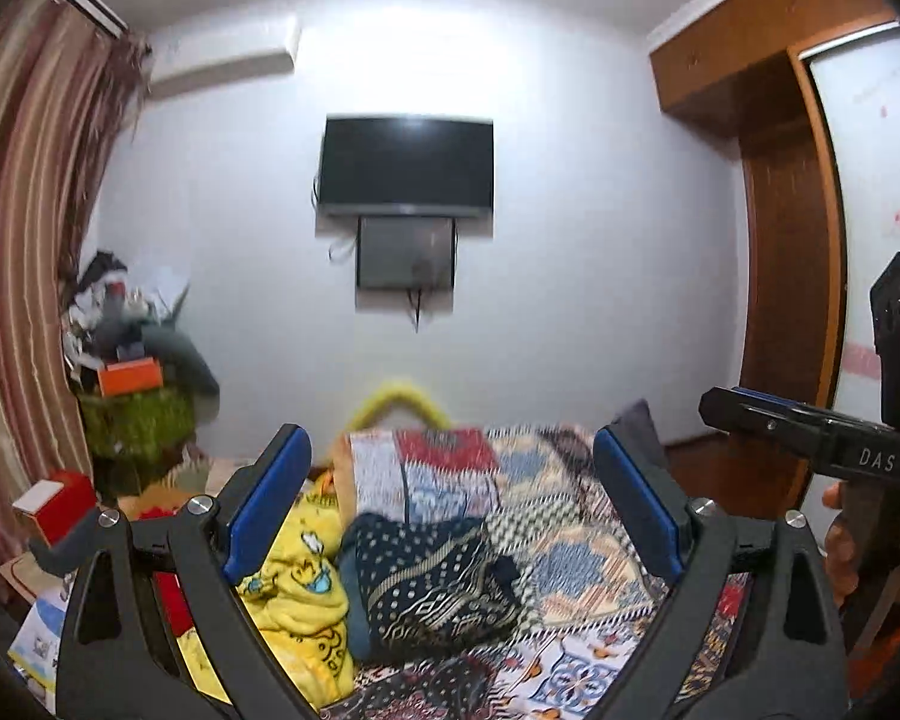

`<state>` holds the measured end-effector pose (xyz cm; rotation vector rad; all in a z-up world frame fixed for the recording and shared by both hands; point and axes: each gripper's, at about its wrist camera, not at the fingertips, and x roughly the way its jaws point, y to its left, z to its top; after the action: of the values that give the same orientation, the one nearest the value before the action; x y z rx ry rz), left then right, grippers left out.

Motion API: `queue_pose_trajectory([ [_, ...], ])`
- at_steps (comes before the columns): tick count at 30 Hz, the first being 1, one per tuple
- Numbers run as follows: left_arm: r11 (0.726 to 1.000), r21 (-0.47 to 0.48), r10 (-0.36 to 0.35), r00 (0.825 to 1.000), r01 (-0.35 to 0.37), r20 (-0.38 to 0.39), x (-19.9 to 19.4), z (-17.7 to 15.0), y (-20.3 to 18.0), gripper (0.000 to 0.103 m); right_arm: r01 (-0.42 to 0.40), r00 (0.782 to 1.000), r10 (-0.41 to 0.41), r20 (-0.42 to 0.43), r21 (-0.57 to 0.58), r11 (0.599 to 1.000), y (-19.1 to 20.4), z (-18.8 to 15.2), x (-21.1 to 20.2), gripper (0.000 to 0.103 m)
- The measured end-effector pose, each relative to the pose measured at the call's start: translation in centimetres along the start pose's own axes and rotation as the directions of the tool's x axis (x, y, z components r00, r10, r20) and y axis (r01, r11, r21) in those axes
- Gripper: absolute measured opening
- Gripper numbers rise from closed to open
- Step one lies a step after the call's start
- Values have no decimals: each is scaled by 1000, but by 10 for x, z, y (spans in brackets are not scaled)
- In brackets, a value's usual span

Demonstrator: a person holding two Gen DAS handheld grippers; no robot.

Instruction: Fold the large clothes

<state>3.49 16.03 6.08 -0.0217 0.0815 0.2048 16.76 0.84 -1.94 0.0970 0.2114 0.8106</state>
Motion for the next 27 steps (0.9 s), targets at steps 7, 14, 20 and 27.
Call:
queue_pose_trajectory([
  [7, 1000, -3, 25, 998, -24, 55, -30, -9, -9, 103, 74, 994, -71, 88, -29, 997, 20, -14, -23, 88],
  [14, 999, 0, 48, 998, -48, 38, -33, -16, -14, 103, 172, 975, -162, 153, -59, 983, 28, -17, -30, 103],
  [20, 999, 4, 51, 998, -51, 26, -28, -19, -13, 103, 201, 969, -187, 163, -73, 977, 30, -19, -32, 103],
  [27, 999, -5, 36, 999, -36, 17, -25, -22, -11, 103, 216, 966, -201, 163, -79, 973, 30, -20, -35, 103],
])
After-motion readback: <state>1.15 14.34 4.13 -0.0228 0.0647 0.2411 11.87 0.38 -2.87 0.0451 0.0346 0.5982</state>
